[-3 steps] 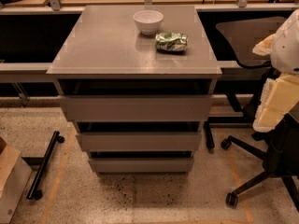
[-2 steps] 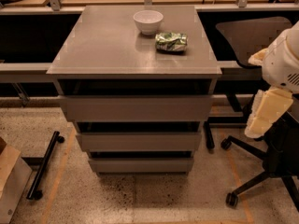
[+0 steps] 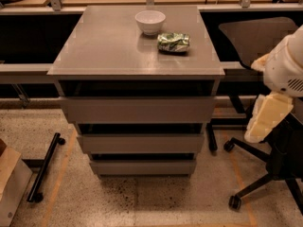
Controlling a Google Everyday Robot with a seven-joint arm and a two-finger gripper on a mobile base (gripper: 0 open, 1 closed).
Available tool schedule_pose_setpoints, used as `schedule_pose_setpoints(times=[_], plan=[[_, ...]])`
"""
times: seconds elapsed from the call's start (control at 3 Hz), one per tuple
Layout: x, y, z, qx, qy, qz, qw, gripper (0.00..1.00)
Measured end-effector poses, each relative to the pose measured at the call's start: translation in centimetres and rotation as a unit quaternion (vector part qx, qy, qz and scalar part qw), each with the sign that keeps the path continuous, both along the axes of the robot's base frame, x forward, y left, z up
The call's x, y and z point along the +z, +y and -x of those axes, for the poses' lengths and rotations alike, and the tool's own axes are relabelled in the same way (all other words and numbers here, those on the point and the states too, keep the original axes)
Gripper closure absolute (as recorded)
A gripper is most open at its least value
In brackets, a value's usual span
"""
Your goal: Open middle drawer
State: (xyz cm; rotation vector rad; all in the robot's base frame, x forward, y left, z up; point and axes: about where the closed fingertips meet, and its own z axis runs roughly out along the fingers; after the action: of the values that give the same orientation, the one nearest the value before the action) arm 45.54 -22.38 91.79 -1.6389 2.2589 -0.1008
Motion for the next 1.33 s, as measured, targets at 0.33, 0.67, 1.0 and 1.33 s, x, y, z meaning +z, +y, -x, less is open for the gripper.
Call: schedule_pose_setpoints(times=[0.33,0.67,1.0,1.33], plan=[[-2.9,1.2,-0.3,0.001,0.023,-0.026,0.9994,0.00],[-6.8,2.8,-1.1,0.020,0.039,-0.079,0.9959,0.00],[-10.6,4.5,-2.1,0.039,0.043,-0.145,0.9877,0.00],[-14.1,7.1,-3.5,0.068,0.043,-0.199,0.9768,0.00]])
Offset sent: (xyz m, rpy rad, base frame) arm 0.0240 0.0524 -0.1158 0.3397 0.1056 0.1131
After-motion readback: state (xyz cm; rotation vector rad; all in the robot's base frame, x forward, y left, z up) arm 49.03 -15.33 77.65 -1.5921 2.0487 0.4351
